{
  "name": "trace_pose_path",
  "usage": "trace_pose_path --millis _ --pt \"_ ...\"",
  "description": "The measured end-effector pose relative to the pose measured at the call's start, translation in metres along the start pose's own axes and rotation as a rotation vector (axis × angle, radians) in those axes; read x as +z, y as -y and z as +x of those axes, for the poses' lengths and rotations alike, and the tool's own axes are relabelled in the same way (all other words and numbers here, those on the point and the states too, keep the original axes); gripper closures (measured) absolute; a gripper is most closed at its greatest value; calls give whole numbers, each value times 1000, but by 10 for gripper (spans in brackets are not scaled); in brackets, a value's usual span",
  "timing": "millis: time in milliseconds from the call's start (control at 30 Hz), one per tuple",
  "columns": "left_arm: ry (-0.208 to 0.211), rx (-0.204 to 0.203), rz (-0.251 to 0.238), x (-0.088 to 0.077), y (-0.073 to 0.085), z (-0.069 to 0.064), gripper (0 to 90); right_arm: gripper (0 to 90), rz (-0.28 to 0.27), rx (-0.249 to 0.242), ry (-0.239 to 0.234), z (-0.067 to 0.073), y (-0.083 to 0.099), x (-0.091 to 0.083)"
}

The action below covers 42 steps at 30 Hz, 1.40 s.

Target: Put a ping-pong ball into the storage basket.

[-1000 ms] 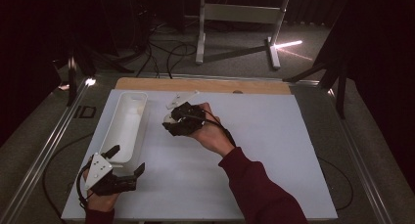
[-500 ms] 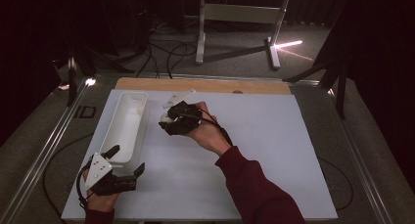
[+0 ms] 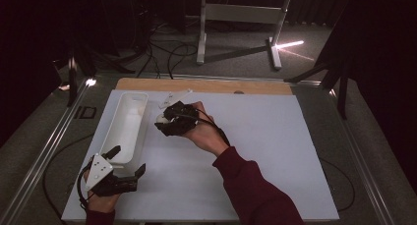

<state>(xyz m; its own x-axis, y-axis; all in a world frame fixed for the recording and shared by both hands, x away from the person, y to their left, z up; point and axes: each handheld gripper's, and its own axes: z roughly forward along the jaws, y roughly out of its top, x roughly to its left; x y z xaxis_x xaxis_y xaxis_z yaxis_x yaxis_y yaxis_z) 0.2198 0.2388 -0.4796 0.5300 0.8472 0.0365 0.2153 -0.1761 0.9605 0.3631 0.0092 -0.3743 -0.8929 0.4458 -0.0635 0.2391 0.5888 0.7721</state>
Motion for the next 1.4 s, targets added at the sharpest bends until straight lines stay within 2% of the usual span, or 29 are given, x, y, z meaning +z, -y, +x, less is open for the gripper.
trace_pose_path --millis 1400 --pt "5 1 0 1 0 0 2 505 -30 -4 -45 12 -16 12"
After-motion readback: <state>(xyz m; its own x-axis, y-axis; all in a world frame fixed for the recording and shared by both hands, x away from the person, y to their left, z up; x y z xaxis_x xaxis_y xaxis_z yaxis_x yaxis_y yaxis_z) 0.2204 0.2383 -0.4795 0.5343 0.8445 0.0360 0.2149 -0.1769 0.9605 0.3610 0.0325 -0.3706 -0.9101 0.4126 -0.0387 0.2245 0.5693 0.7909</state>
